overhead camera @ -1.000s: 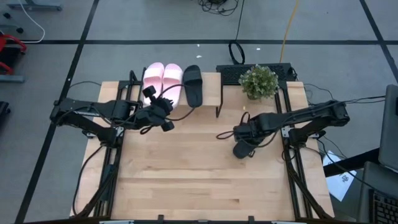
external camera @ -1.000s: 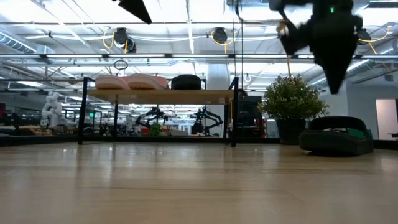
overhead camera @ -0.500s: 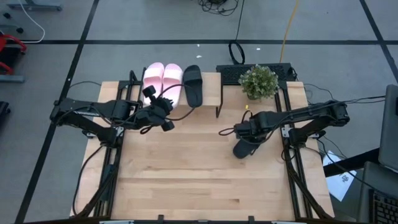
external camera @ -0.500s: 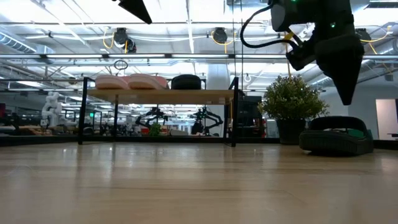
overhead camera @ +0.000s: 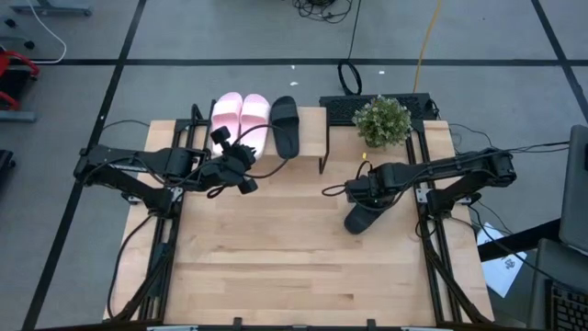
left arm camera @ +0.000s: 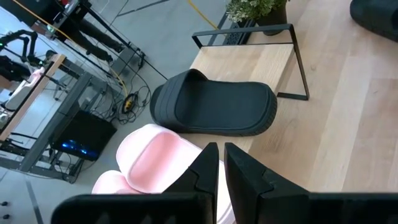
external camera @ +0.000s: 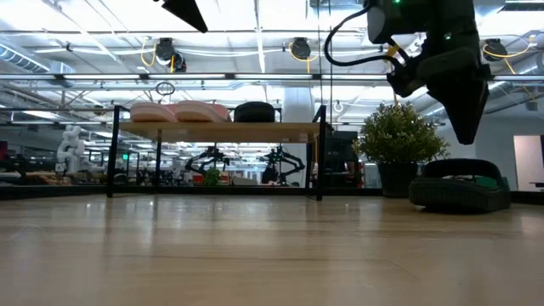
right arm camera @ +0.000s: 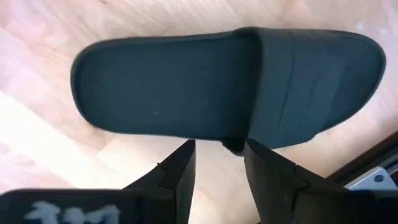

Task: Pick and place slides into the shelf
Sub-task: Put the black slipper on the shelf

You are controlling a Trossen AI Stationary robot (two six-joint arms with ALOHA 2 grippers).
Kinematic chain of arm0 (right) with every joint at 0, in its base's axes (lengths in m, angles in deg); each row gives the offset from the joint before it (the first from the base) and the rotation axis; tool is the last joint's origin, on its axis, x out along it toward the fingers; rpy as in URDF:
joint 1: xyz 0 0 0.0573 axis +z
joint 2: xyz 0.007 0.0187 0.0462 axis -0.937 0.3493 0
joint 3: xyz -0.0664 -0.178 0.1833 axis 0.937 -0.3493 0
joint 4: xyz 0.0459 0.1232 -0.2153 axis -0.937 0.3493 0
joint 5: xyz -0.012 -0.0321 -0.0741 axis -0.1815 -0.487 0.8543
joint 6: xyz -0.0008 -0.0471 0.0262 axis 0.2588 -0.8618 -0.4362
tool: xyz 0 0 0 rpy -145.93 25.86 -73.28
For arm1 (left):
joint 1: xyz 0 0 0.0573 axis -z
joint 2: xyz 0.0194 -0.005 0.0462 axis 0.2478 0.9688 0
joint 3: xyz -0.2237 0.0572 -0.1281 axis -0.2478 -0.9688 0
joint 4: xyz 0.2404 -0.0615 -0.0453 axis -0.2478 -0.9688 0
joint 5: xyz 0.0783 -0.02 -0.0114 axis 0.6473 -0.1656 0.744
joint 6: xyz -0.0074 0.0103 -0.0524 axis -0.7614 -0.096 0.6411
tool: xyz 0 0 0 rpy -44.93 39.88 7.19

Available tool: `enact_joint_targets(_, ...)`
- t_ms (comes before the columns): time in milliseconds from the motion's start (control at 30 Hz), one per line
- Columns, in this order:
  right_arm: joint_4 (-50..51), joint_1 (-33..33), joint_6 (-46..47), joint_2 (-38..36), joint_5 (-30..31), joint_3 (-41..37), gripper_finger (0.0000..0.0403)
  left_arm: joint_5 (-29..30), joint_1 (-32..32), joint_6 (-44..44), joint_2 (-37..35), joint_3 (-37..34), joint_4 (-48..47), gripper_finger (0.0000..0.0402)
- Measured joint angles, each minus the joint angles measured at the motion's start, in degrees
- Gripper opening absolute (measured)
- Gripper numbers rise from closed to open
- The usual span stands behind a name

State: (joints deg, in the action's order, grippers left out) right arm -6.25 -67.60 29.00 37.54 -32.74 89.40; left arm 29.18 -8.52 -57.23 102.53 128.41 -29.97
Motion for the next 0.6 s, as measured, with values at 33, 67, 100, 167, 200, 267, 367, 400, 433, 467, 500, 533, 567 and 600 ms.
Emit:
enact_joint_targets(33,-0.1,-0.1,0.1,0.0,0.1,0.0,0.0126,0.0,0.0,0.0,0.0,0.0,0.0,0.0033)
enact_joint_targets(67,-0.1,-0.1,0.4,0.0,0.1,0.0,0.0126,0.0,0.0,0.0,0.0,0.0,0.0,0.0033)
enact_joint_targets(100,0.0,-0.2,0.8,0.0,0.2,0.0,0.0126,0.0,0.0,0.0,0.0,0.0,0.0,0.0033)
enact_joint_targets(167,0.0,-0.2,1.1,0.0,0.2,0.0,0.0126,0.0,0.0,0.0,0.0,0.0,0.0,0.0033)
enact_joint_targets(200,0.0,-0.2,1.2,0.0,0.2,0.0,0.0126,0.0,0.0,0.0,0.0,0.0,0.0,0.0033)
enact_joint_targets(267,0.0,-0.1,2.1,0.0,0.3,0.0,0.0126,0.0,0.0,0.0,0.0,0.0,0.0,0.0033)
enact_joint_targets(367,0.0,-0.1,2.5,0.0,1.8,0.0,0.0126,0.0,0.0,0.0,0.0,0.0,0.0,0.0033)
enact_joint_targets(400,0.0,-0.1,2.7,0.0,2.3,0.0,0.0126,0.0,0.0,0.1,0.0,0.0,0.0,0.0033)
enact_joint_targets(433,-0.1,-0.1,3.0,0.0,2.8,0.0,0.0126,0.0,0.0,0.1,0.0,0.0,0.0,0.0033)
enact_joint_targets(467,0.0,-0.1,3.0,0.0,2.8,0.0,0.0126,0.0,0.0,0.1,0.0,0.0,0.0,0.0033)
enact_joint_targets(500,0.0,-0.1,3.1,0.0,2.8,0.0,0.0126,0.0,0.0,0.1,0.0,0.0,0.0,0.0033)
enact_joint_targets(533,0.0,-0.1,3.4,0.1,2.8,0.0,0.0125,0.0,0.0,0.1,0.0,0.0,0.0,0.0033)
enact_joint_targets(567,0.0,-0.1,3.7,0.3,2.8,0.0,0.0125,0.0,0.0,0.1,0.0,0.0,0.0,0.0033)
enact_joint_targets(600,0.0,-0.1,3.8,0.6,2.8,0.0,0.0125,0.0,0.0,0.1,0.0,0.0,0.0,0.0033)
